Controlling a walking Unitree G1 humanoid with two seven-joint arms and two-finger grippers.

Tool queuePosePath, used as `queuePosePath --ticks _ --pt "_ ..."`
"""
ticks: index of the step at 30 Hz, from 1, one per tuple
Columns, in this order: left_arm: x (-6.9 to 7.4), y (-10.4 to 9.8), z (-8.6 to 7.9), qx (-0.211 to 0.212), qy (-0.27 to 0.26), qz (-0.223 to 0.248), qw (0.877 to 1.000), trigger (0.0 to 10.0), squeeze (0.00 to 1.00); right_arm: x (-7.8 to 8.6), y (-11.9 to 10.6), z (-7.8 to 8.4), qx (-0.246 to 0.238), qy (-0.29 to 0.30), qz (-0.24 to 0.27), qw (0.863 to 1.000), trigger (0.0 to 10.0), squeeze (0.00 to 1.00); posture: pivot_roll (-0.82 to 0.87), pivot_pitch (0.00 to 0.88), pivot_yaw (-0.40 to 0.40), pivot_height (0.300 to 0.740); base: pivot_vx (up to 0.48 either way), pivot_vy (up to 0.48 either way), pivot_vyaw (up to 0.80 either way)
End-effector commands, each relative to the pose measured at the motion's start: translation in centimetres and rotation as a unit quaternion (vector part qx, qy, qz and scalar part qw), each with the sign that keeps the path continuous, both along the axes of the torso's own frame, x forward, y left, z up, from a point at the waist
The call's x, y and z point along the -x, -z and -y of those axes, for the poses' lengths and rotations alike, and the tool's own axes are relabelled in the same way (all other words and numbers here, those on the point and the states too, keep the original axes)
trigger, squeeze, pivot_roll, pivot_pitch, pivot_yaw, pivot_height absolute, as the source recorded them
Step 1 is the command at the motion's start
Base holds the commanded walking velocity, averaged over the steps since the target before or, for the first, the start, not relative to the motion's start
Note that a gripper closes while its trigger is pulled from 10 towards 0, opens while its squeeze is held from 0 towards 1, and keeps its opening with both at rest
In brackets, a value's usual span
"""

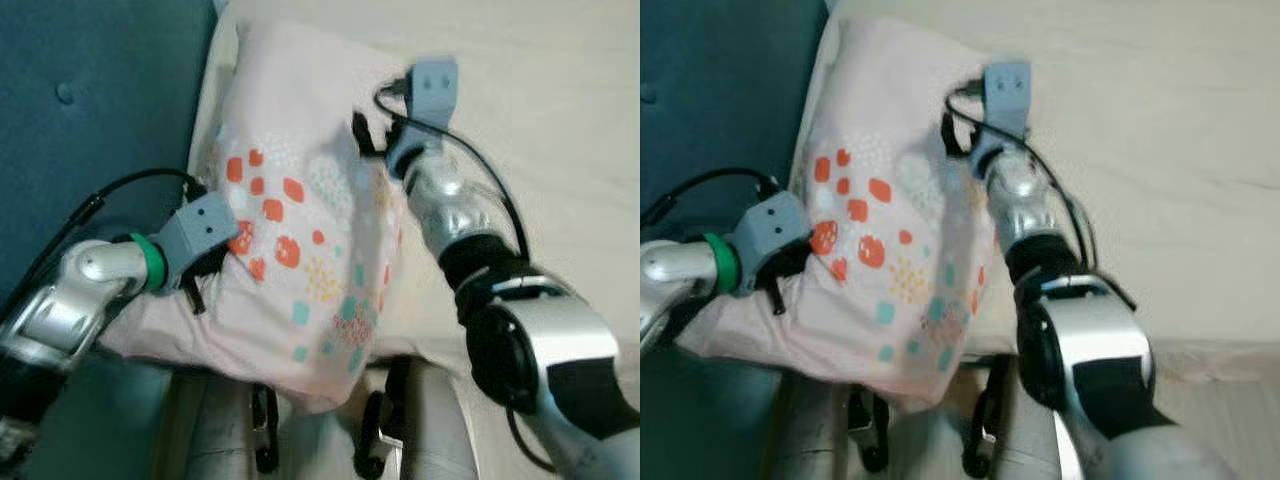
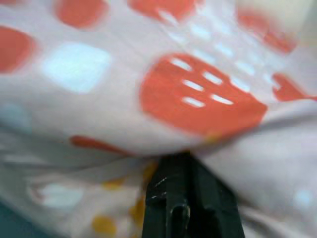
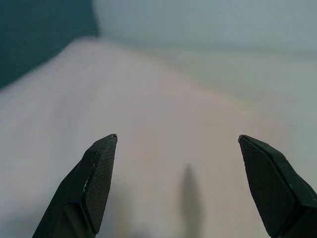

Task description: Clean up the room

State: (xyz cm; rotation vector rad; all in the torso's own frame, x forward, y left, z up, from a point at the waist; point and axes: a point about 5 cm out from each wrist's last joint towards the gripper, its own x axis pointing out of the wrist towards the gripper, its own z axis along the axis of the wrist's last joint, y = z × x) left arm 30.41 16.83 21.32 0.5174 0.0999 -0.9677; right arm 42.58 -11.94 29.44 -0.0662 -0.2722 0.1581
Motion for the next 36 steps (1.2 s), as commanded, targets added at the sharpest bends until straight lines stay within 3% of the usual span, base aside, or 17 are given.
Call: queuePosePath --ticks 1,4,5,7,8,10,11,13,15,16,19,20,22,24,27,30,36 --pt "0.9 -0.1 1.1 0.040 0.025 -0.027 0.998 10.0 0.00 0.0 0.2 -0.3 0.004 0.000 -0.001 1.000 10.0 0.00 0.17 0.205 0.087 0.596 0.000 0.000 0.00" --pt "1.3 0.1 1.2 0.039 0.029 -0.034 0.998 10.0 0.00 0.0 0.2 -0.4 0.006 -0.002 0.001 1.000 10.0 0.00 0.17 0.200 0.086 0.596 0.000 0.000 0.00" --pt "1.2 1.2 0.7 0.000 0.010 -0.030 1.000 10.0 0.00 0.1 0.4 -0.6 0.005 -0.007 0.002 1.000 10.0 0.00 0.17 0.193 0.082 0.596 0.000 0.000 0.00" --pt "1.2 1.2 0.7 0.000 0.010 -0.030 1.000 10.0 0.00 0.1 0.4 -0.6 0.005 -0.007 0.002 1.000 10.0 0.00 0.17 0.193 0.082 0.596 0.000 0.000 0.00" --pt "0.2 2.5 -0.1 -0.032 -0.041 -0.022 0.998 10.0 0.00 0.1 0.9 -0.9 0.002 -0.014 -0.001 1.000 10.0 0.00 0.17 0.192 0.080 0.596 0.000 0.000 0.00" --pt "0.2 2.5 -0.1 -0.032 -0.041 -0.022 0.998 10.0 0.00 0.1 0.9 -0.9 0.002 -0.014 -0.001 1.000 10.0 0.00 0.17 0.192 0.080 0.596 0.000 0.000 0.00" --pt "-2.8 3.8 -1.7 -0.068 -0.168 0.019 0.983 10.0 0.00 0.5 3.8 -1.1 0.002 -0.011 -0.014 1.000 10.0 0.00 0.16 0.192 0.084 0.596 0.000 0.000 0.00" --pt "-2.8 3.8 -1.7 -0.068 -0.168 0.019 0.983 10.0 0.00 0.5 3.8 -1.1 0.002 -0.011 -0.014 1.000 10.0 0.00 0.16 0.192 0.084 0.596 0.000 0.000 0.00" --pt "-3.9 4.2 -1.9 -0.080 -0.208 0.033 0.974 10.0 0.00 1.0 6.8 0.4 -0.001 0.034 -0.037 0.999 10.0 0.00 0.14 0.201 0.099 0.596 0.000 0.000 0.00" --pt "-3.9 4.2 -1.9 -0.080 -0.208 0.033 0.974 10.0 0.00 1.0 6.8 0.4 -0.001 0.034 -0.037 0.999 10.0 0.00 0.14 0.201 0.099 0.596 0.000 0.000 0.00" --pt "-3.9 4.3 -1.4 -0.080 -0.201 0.021 0.976 10.0 0.00 1.8 10.8 4.8 -0.040 0.135 -0.104 0.985 10.0 0.00 0.14 0.225 0.127 0.596 0.000 0.000 0.00" --pt "-3.9 4.3 -1.4 -0.080 -0.201 0.021 0.976 10.0 0.00 1.8 10.8 4.8 -0.040 0.135 -0.104 0.985 10.0 0.00 0.14 0.225 0.127 0.596 0.000 0.000 0.00" --pt "-3.8 3.8 -1.2 -0.075 -0.200 0.018 0.977 10.0 0.00 2.2 12.3 6.6 -0.087 0.167 -0.149 0.971 10.0 0.00 0.15 0.242 0.136 0.596 0.000 0.000 0.00" --pt "-3.8 3.8 -1.2 -0.075 -0.200 0.018 0.977 10.0 0.00 2.2 12.3 6.6 -0.087 0.167 -0.149 0.971 10.0 0.00 0.15 0.242 0.136 0.596 0.000 0.000 0.00" --pt "-3.6 2.9 -1.5 -0.061 -0.196 0.020 0.979 10.0 0.00 2.3 13.2 7.3 -0.142 0.166 -0.202 0.955 10.0 0.00 0.20 0.291 0.162 0.596 0.000 0.000 0.00" --pt "-3.6 2.7 -1.6 -0.056 -0.194 0.020 0.979 10.0 0.00 2.2 13.2 7.1 -0.156 0.155 -0.212 0.952 10.0 0.00 0.20 0.295 0.164 0.596 0.000 0.000 0.00" --pt "-1.7 0.5 -0.9 0.012 -0.152 0.006 0.988 10.0 0.00 1.6 12.3 5.8 -0.238 0.096 -0.234 0.938 10.0 0.00 0.28 0.338 0.169 0.596 0.000 0.000 0.00"
